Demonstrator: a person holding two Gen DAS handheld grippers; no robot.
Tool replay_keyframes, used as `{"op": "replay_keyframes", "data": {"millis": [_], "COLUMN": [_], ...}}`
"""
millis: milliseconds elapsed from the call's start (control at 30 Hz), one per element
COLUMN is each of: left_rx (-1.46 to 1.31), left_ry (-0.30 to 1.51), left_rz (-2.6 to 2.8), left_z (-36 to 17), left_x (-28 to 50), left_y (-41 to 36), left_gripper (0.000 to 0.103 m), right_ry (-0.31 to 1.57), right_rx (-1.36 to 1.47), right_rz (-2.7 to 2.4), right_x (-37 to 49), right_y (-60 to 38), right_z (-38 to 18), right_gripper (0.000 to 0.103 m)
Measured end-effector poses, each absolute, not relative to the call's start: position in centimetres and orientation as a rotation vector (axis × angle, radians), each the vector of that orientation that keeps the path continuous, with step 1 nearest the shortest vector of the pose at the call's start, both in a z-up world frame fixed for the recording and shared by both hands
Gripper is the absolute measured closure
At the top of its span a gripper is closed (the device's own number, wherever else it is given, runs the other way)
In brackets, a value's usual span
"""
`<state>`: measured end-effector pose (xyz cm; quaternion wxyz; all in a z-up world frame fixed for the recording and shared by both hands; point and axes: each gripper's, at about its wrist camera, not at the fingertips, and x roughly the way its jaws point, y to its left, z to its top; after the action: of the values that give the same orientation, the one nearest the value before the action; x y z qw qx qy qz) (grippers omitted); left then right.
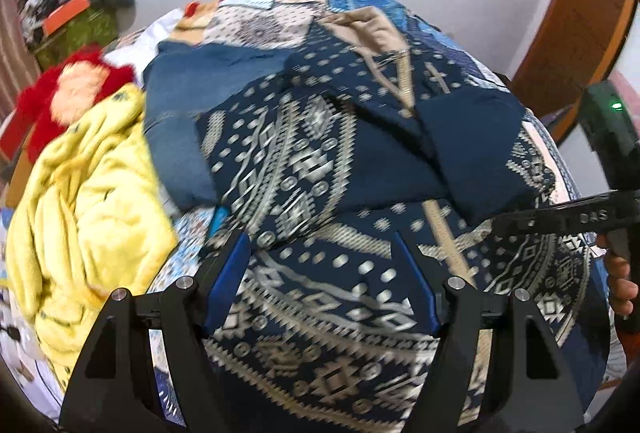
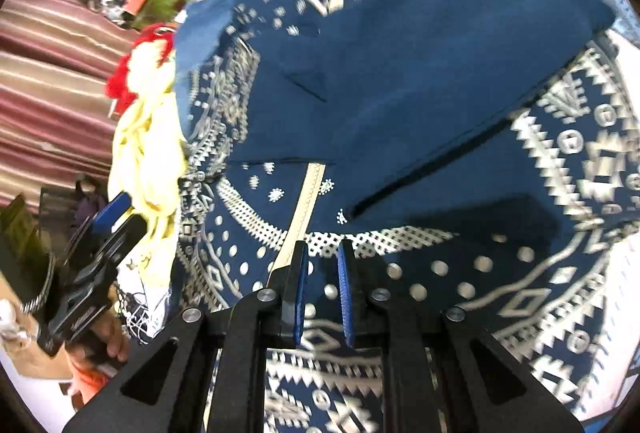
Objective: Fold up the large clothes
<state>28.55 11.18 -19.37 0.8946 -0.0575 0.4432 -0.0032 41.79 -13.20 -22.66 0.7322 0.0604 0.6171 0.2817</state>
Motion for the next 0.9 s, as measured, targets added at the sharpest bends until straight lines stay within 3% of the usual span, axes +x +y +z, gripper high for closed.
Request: {"op": "replay_keyframes", "data": {"millis": [367,533,800,900], "left_rx": [0.059,0.188,0.250,0.249], "left_ry": [0.895,0.908,0.948,0.937], "left_rz": [-0.224,-0.290,-0.293,-0.290], "left_z": [-16.6,-18.2,-22.2,-22.8], "left_x": [36.8,41.2,46.6,47.9], "left_y": [-1.1,-8.0,-13.0,-13.7], "left_gripper": [0.031,0.031,0.031,0.040], "right_ry": [0.995,0.998,1.063,1.078], "right_rx": [-0.095,-0.084,-0.018,-0.006], "right_rz": [0.305,0.239,0.224,0.234], "right_x": [42.2,43.3,44.7,45.1], "right_y": [-25.0,-29.8,-32.3,-32.2], "right_z": [-15.1,-15.7,-19.8,-20.9], "right_gripper": [0.092,0.092,0.092,0.092]}}
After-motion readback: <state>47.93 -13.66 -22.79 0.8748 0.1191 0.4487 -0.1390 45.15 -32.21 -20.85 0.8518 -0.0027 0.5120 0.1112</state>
